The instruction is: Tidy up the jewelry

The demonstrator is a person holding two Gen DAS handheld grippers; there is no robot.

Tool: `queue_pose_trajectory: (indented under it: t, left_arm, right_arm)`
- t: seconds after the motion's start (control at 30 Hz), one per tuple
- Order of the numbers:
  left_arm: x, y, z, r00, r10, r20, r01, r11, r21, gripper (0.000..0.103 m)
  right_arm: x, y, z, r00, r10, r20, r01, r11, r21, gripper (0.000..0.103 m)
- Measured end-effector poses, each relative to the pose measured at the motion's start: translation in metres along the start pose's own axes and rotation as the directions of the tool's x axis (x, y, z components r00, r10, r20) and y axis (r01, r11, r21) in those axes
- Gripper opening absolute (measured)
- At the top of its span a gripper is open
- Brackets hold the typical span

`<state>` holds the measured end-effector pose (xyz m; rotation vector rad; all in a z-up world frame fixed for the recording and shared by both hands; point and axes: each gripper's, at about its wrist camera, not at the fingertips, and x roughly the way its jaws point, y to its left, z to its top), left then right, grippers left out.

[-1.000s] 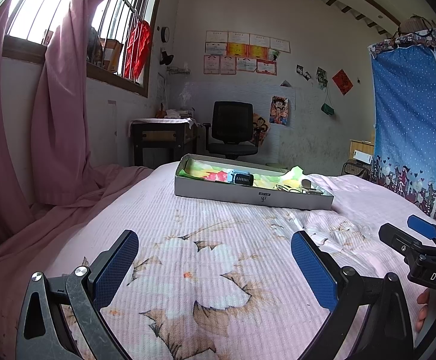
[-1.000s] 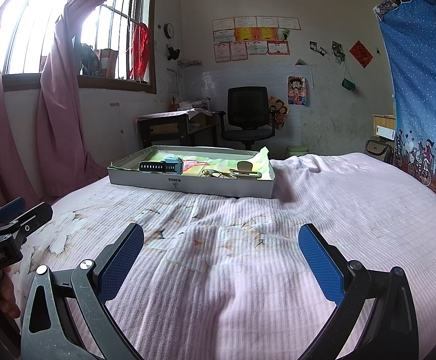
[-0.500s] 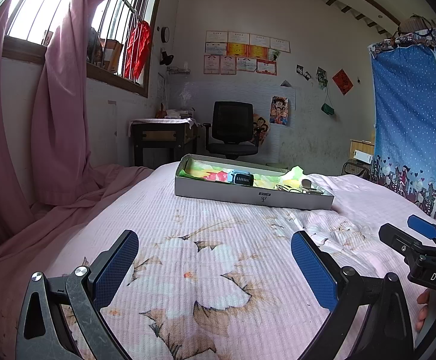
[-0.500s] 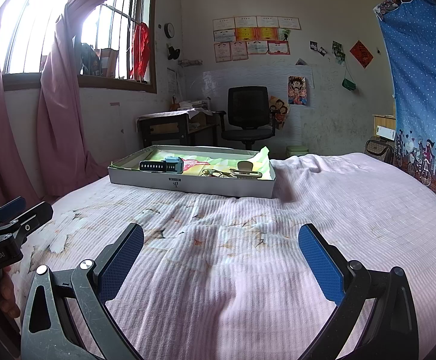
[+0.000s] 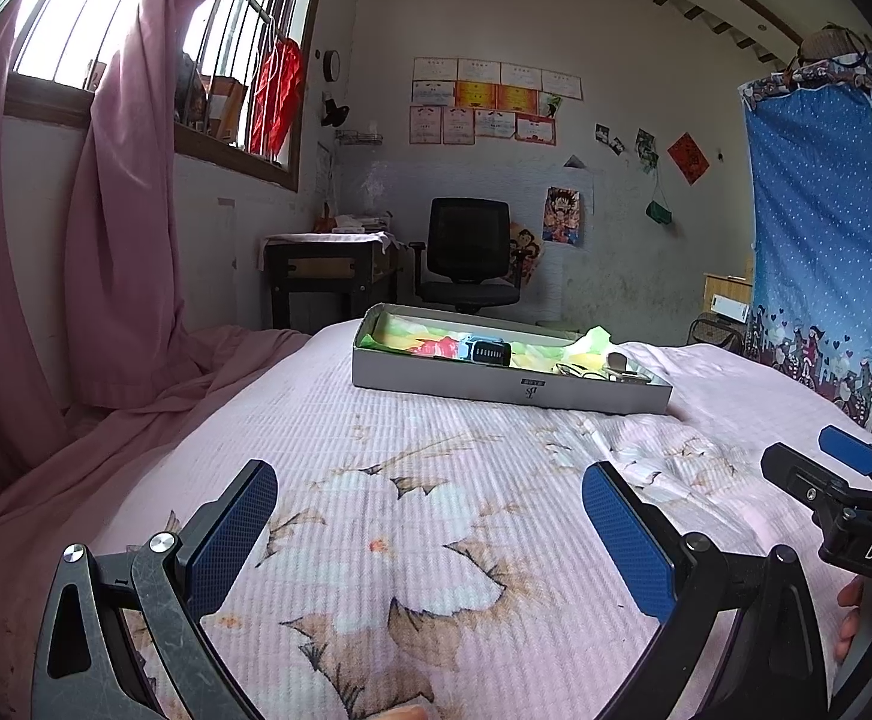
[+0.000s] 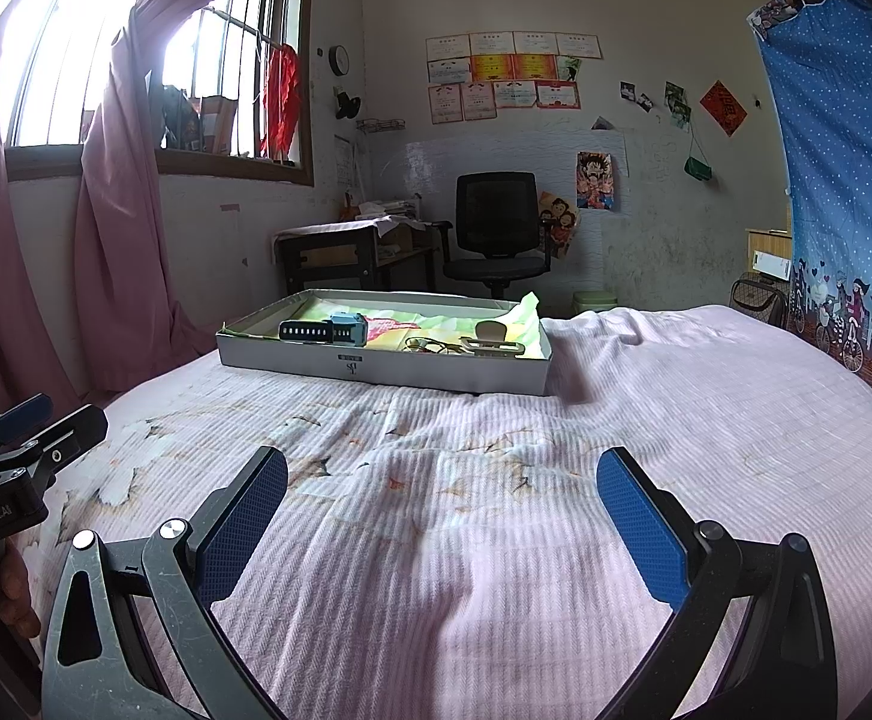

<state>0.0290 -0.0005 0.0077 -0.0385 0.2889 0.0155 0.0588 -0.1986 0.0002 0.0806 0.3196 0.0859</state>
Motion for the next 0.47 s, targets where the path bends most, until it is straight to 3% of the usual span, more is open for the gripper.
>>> queue_pose_trajectory:
  t: [0.47]
  left_arm:
    - [-0.0003,-0.0001,-0.0004,1.000,0.001,-0.003,-0.001,1.000,-0.002,0.102]
  right_arm:
    - [-0.0002,0.0001,0.0004,1.000,0.000,0.000,0.000,1.000,0.000,0.102]
